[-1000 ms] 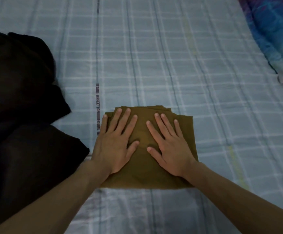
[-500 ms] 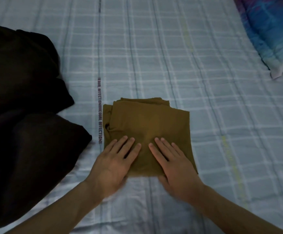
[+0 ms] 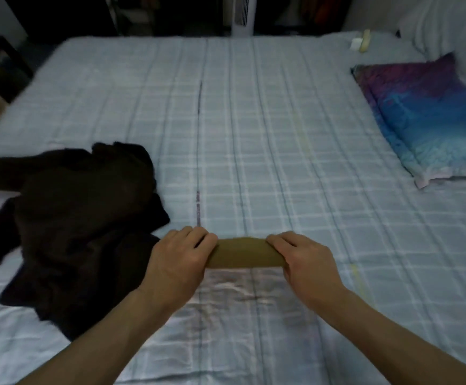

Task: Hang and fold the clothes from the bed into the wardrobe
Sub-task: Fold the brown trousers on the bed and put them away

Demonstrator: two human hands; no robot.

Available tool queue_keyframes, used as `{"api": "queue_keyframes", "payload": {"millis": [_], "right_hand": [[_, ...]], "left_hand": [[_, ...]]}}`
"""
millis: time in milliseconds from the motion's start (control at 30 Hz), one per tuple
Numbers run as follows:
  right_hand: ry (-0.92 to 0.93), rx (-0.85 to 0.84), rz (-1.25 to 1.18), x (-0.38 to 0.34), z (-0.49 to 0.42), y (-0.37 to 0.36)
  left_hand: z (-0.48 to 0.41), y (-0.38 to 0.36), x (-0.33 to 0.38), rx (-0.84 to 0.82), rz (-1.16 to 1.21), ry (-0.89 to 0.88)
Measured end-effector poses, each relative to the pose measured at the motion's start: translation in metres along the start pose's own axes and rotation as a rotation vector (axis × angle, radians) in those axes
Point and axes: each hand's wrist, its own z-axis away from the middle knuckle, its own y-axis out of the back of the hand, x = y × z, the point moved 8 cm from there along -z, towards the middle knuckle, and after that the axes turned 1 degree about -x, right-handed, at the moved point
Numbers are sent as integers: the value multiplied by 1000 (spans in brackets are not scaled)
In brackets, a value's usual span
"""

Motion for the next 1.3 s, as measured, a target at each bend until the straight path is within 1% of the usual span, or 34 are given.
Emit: {"api": "queue_keyframes", "payload": {"millis": [100,167,333,500,600,700,800,1000,1167,1300], "right_hand": [[-9,-12,-32,-41,-25,58],[31,22,-42,-78,-34,99],[181,152,-19,-183,-37,194],[372,298,-15,-306,-21,282],[467,369,-29,-374,-10,322],[599,441,-62,-439,5,347],[721,467,-122,-495,23,352],[918,437,-229,-592,37,329],[1072,472,-401,-671,30,306],[1157,404,-569,-738,35,278]], "left_hand": [[-2,73,-10,-34,34,63],[6,129,-15,-28,13,92],[47,269,-22,75,-80,142],[114,415,-23,197,-192,210],[158,493,-20,274,-284,234],[211,552,-18,354,-377,253],[267,587,-17,408,-453,290],[362,619,-36,444,-601,411],[433,639,-57,473,-708,562],[492,653,-62,458,-807,729]]}}
